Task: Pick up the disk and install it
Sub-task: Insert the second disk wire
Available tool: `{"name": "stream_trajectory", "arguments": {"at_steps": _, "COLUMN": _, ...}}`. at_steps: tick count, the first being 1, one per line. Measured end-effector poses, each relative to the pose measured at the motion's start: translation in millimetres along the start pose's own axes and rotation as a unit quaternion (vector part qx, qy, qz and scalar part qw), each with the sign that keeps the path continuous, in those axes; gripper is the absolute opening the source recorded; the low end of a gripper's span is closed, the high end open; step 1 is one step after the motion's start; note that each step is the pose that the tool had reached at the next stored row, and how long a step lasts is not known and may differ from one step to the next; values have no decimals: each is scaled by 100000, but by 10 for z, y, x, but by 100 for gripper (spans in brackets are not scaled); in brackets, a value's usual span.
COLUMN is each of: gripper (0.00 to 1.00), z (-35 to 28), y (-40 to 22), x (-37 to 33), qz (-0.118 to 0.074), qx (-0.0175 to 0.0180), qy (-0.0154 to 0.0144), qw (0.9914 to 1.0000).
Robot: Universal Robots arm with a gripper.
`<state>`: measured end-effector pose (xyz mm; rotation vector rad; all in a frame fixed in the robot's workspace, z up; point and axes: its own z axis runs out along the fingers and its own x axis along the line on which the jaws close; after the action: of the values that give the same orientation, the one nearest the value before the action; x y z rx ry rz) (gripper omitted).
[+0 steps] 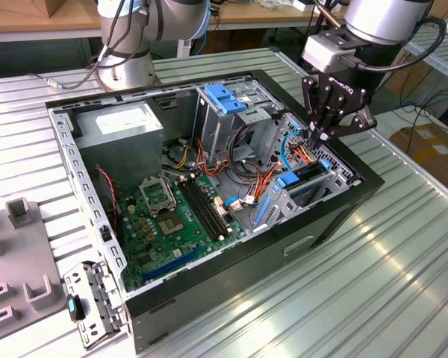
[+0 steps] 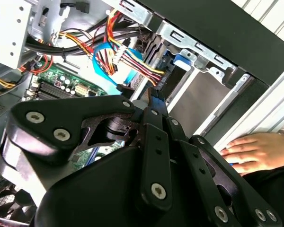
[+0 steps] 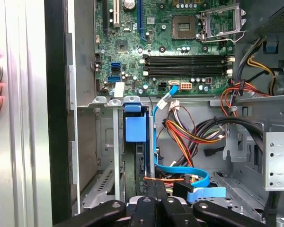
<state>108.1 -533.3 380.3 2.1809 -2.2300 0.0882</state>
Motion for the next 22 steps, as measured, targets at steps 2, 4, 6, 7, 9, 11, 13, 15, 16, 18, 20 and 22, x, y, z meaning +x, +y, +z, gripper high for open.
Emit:
{"name": "stream_trajectory", "arguments": {"at_steps": 2, "gripper": 11, "z": -18, "y": 0, "x": -34, "qz": -4, "qx": 2, "qy": 67, "qw": 100000}}
{"name": "stream_trajectory", "arguments": {"at_steps": 4, "gripper": 11, "z": -25, "y": 1, "x": -58, "qz": -4, "qx": 3, "qy": 65, "qw": 100000}}
{"name": "stream_trajectory", "arguments": {"at_steps": 6, "gripper": 11, "z": -39, "y": 1, "x": -84, "qz": -4, "qx": 3, "qy": 68, "qw": 100000}}
{"name": "stream_trajectory", "arguments": {"at_steps": 7, "gripper": 11, "z": -55, "y": 1, "x": -95, "qz": -4, "qx": 0, "qy": 77, "qw": 100000}}
{"name": "stream_trajectory", "arguments": {"at_steps": 9, "gripper": 11, "z": -90, "y": 0, "x": -117, "qz": -5, "qx": -14, "qy": 140, "qw": 100000}}
{"name": "stream_trajectory", "arguments": {"at_steps": 11, "gripper": 11, "z": -125, "y": 0, "x": -135, "qz": -9, "qx": -35, "qy": 217, "qw": 100000}}
{"name": "stream_trajectory", "arguments": {"at_steps": 13, "gripper": 11, "z": -162, "y": 0, "x": -157, "qz": -14, "qx": -50, "qy": 381, "qw": 99999}}
{"name": "stream_trajectory", "arguments": {"at_steps": 15, "gripper": 11, "z": -173, "y": 0, "x": -181, "qz": -17, "qx": -60, "qy": 440, "qw": 99999}}
{"name": "stream_trajectory", "arguments": {"at_steps": 16, "gripper": 11, "z": -173, "y": 1, "x": -186, "qz": -19, "qx": -75, "qy": 489, "qw": 99999}}
{"name": "stream_trajectory", "arguments": {"at_steps": 18, "gripper": 11, "z": -173, "y": 14, "x": -185, "qz": -65, "qx": -108, "qy": 565, "qw": 99998}}
{"name": "stream_trajectory", "arguments": {"at_steps": 20, "gripper": 11, "z": -173, "y": 25, "x": -186, "qz": -123, "qx": -166, "qy": 601, "qw": 99998}}
{"name": "stream_trajectory", "arguments": {"at_steps": 22, "gripper": 11, "z": -175, "y": 31, "x": -189, "qz": -275, "qx": -363, "qy": 1131, "qw": 99993}}
